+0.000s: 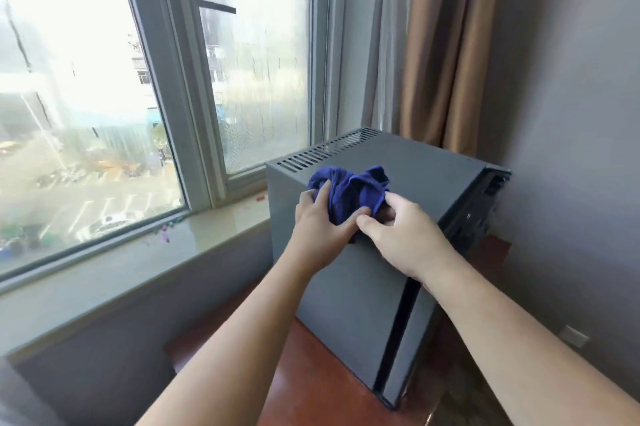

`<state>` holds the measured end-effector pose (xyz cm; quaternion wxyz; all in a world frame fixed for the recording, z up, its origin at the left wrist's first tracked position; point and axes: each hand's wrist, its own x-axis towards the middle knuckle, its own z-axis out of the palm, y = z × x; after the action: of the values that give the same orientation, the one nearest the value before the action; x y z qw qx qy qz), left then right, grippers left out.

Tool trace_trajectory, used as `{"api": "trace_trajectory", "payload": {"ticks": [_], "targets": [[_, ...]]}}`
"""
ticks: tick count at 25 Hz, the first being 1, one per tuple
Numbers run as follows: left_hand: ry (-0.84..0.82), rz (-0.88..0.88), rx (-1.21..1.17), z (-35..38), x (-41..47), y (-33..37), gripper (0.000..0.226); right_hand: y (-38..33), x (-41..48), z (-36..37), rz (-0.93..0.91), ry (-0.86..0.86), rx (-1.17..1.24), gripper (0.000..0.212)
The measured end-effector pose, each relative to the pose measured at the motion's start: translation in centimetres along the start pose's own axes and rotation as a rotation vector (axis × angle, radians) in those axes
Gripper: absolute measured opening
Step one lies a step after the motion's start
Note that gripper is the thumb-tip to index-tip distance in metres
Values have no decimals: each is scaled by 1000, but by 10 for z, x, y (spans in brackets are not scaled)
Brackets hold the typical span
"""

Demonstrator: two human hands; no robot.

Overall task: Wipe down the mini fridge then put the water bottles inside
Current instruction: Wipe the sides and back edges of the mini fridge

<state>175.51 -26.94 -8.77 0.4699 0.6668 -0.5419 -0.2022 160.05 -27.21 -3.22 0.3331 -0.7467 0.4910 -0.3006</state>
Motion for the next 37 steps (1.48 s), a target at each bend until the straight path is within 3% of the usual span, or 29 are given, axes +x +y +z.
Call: {"api": "trace_trajectory", "payload": {"ticks": [3,7,11,14,19,22,25,29,32,35,37], "targets": [[56,27,66,-16,25,-15,62,-14,34,11,-6,112,-305,34],[170,85,73,-58,86,-35,44,-38,99,27,-165,198,-373,42],[221,65,-41,-103,134,-62,42,-73,163,68,-403,-44,-408,70],[234,63,-182,-117,150,-92,31,-94,197,99,-463,-139,-425,77],[285,-34,-401,-123,156,-141,62,-98,214,126,-486,-170,-513,69],[300,-73,-460,-108,152,-162,38,-88,205,149,-641,-204,-650,62],[290,-173,-455,-83,133,-188,39,-70,184,184,-700,-164,-981,52],[74,-402,-374,-45,86,-224,31,-14,146,219,-578,-333,-1184,54],[-66,-479,-271,-28,58,-232,25,21,128,220,-581,-402,-1258,54],[1,-446,-295,-34,60,-219,17,23,132,212,-629,-408,-1314,56],[103,-358,-362,-49,81,-206,25,4,146,205,-685,-266,-1348,52]]}}
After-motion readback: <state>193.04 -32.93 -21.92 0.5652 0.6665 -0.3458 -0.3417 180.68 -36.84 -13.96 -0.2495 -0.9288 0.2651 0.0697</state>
